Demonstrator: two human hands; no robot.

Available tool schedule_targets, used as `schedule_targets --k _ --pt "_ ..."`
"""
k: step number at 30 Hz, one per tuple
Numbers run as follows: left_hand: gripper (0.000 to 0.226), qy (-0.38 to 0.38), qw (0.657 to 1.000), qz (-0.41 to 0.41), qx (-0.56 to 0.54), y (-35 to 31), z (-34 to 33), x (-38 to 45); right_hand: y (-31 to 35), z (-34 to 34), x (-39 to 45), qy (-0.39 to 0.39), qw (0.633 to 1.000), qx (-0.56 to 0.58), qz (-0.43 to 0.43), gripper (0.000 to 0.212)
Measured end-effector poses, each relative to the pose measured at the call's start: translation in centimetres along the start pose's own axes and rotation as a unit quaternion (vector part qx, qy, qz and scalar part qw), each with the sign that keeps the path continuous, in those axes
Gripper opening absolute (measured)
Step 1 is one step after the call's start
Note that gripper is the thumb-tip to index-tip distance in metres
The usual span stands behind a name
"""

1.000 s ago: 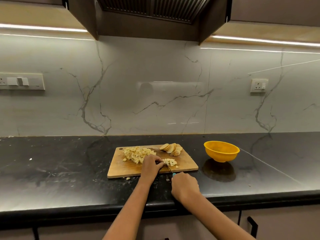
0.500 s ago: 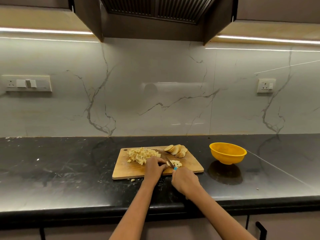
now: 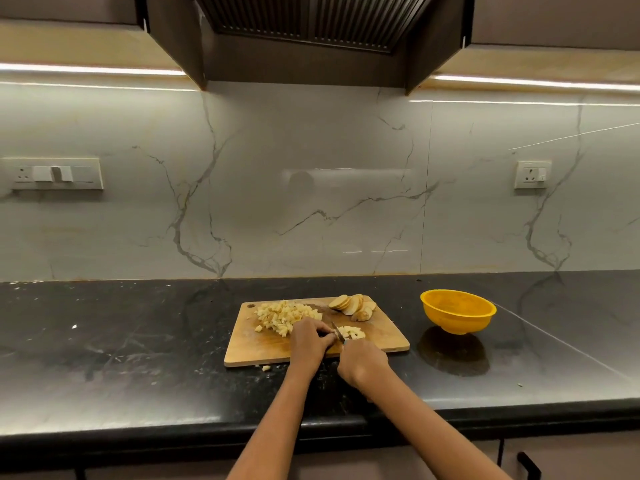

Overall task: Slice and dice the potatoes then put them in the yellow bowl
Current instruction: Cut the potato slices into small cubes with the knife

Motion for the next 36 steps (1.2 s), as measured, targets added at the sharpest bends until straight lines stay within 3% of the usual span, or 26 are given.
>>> schedule_targets --k 5,13,23,36 --pt "0.012 0.003 1.0 0.005 0.014 0.0 0.0 0.1 -1.1 -0.3 -2.4 -0.007 0.999 -0.047 0.015 0.031" --pt "0.021 -0.011 1.0 0.011 0.002 0.2 0.5 -0.5 -3.0 1.5 -2.7 -0.046 0.998 0.041 0.02 0.035" --pt "0.015 -0.017 1.0 0.003 0.01 0.2 0.7 -0.3 -2.1 -0.6 0.1 -0.017 0.996 0.087 -0.01 0.034" --pt "0.012 -0.011 0.999 -0.01 0.03 0.0 0.4 0.0 -1.1 -0.3 -0.2 0.011 0.999 0.029 0.019 0.033"
Point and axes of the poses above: each hand's wrist, its own x-axis towards the middle knuckle, its own z-axis out of the back of the hand, y = z × x, the point moved 10 cm from there along x, towards the middle knuckle, and after that the axes turned 3 degrees about -y, right-handed, at the moved point
